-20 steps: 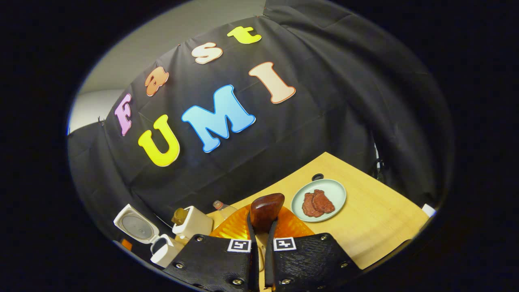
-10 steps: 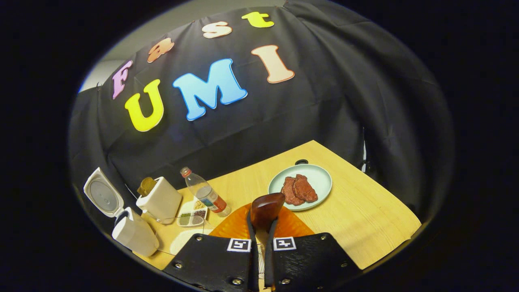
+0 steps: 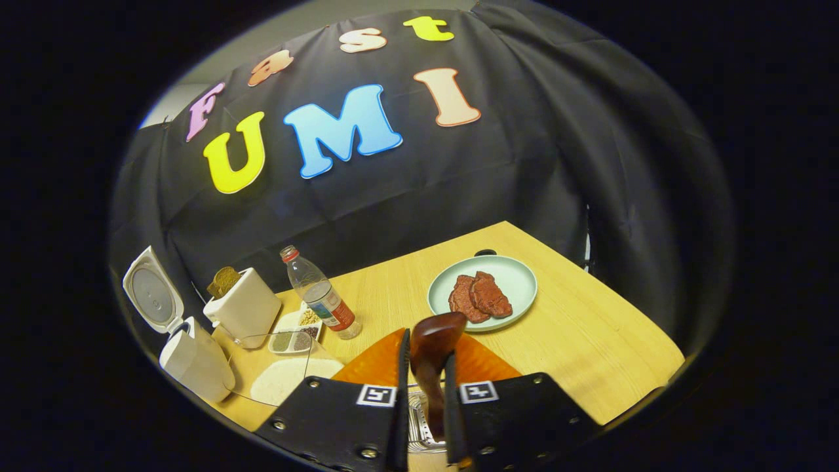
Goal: Close the left gripper, press the button to open the rice cooker; take a wooden spoon from the chopstick holder with the right hand, scoop a spoonful of rice and pour it into the rice cooker, then put the wooden spoon back into the chopstick holder.
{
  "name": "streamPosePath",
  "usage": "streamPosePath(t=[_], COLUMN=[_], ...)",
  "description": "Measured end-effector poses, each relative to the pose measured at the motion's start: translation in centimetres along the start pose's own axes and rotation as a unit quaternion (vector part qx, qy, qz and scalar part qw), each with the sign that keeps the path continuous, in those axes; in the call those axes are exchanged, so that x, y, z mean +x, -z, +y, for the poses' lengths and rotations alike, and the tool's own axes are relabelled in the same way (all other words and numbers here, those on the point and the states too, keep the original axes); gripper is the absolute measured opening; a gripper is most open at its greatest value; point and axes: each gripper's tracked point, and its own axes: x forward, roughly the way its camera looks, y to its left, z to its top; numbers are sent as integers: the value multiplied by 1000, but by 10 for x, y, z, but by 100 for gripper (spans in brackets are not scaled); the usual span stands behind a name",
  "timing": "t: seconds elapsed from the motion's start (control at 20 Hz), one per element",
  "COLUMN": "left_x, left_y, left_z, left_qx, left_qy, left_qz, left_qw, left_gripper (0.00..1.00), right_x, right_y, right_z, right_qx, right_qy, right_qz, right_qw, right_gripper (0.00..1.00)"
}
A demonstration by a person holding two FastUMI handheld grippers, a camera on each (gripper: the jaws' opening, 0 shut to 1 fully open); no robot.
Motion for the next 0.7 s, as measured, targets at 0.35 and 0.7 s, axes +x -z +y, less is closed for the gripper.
streamPosePath(t=[0.35,0.7], left_x=[20,28], left_y=[3,-23], left_z=[-27,0], left_qx=[-35,-52], left_qy=[24,-3], left_qz=[0,-19], left_qw=[999,998], left_gripper=[97,97], right_x=[-78,-128], right_y=[-80,-144], right_z=[2,95], right_qx=[-69,-52], right_qy=[43,-48], right_qz=[-106,-142], right_qw=[991,987], right_gripper=[98,98])
